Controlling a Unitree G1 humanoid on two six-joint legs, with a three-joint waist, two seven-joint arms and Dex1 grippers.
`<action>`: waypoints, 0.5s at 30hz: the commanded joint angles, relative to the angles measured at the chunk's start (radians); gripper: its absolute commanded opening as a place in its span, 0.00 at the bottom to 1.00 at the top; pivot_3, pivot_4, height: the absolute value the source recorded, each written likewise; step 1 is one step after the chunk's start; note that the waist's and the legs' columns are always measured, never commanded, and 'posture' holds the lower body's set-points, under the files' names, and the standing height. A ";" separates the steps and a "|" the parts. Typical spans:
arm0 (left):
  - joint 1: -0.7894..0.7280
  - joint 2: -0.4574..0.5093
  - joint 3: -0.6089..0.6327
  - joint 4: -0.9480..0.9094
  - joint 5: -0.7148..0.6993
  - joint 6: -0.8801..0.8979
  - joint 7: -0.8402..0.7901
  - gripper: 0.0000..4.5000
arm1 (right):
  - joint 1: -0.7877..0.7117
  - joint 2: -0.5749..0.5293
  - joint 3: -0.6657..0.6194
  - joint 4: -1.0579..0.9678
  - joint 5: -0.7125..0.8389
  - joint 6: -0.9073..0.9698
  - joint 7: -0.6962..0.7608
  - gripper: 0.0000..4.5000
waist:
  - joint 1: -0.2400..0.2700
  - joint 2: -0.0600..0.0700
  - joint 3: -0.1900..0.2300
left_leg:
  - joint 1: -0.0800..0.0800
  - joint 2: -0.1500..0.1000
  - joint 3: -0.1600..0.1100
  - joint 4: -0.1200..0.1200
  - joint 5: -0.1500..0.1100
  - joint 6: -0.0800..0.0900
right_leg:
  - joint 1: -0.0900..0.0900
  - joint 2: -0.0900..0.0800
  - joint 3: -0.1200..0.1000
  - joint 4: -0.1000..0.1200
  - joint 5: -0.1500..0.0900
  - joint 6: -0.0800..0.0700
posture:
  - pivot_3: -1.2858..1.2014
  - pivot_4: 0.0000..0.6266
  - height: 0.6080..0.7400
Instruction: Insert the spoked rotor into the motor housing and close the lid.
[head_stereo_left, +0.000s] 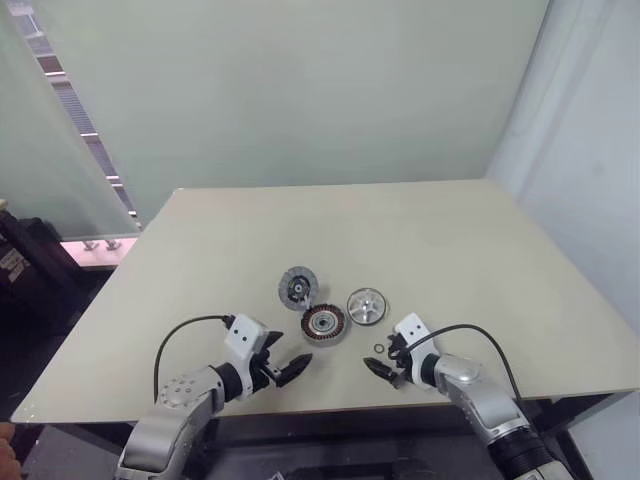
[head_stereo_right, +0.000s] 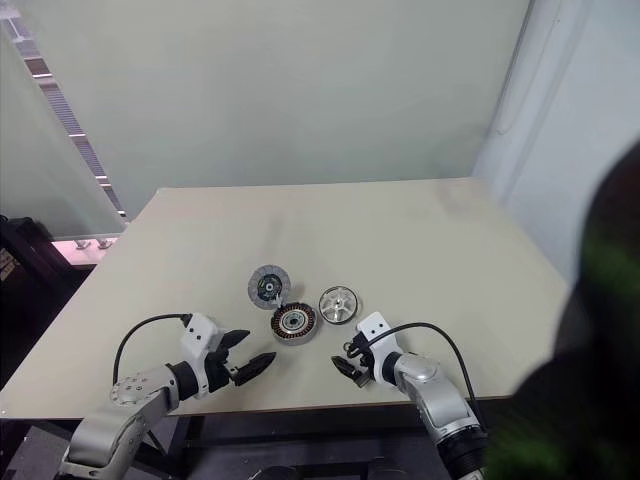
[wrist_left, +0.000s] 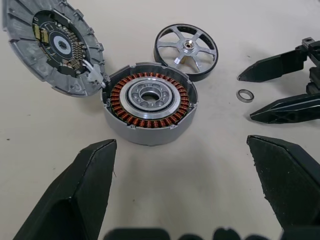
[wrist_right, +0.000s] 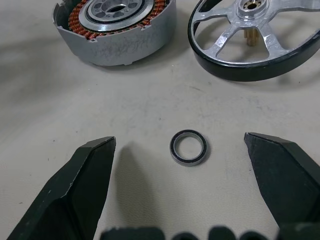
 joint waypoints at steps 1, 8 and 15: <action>-0.015 0.008 0.003 -0.006 0.011 -0.027 -0.009 1.00 | -0.018 0.001 -0.015 0.007 -0.011 -0.014 -0.004 0.92 | 0.000 0.000 0.000 | 0.000 0.000 0.000 0.000 0.000 0.000 | 0.000 0.000 0.000 0.000 0.000 0.000 | 0.52 0.00 1.00; -0.014 0.001 0.002 0.007 0.020 -0.041 -0.014 1.00 | -0.010 0.001 -0.016 -0.003 -0.020 -0.002 0.004 0.39 | 0.000 0.000 0.000 | 0.000 0.000 0.000 0.000 0.000 0.000 | 0.000 0.000 0.000 0.000 0.000 0.000 | 0.52 0.00 1.00; -0.010 -0.004 0.001 0.018 0.024 -0.055 -0.014 1.00 | -0.013 -0.004 -0.033 -0.039 -0.014 0.008 0.003 0.18 | -0.001 0.000 0.000 | 0.000 0.000 0.000 0.000 0.000 0.000 | 0.000 0.000 0.000 0.000 0.000 0.000 | 0.52 0.00 1.00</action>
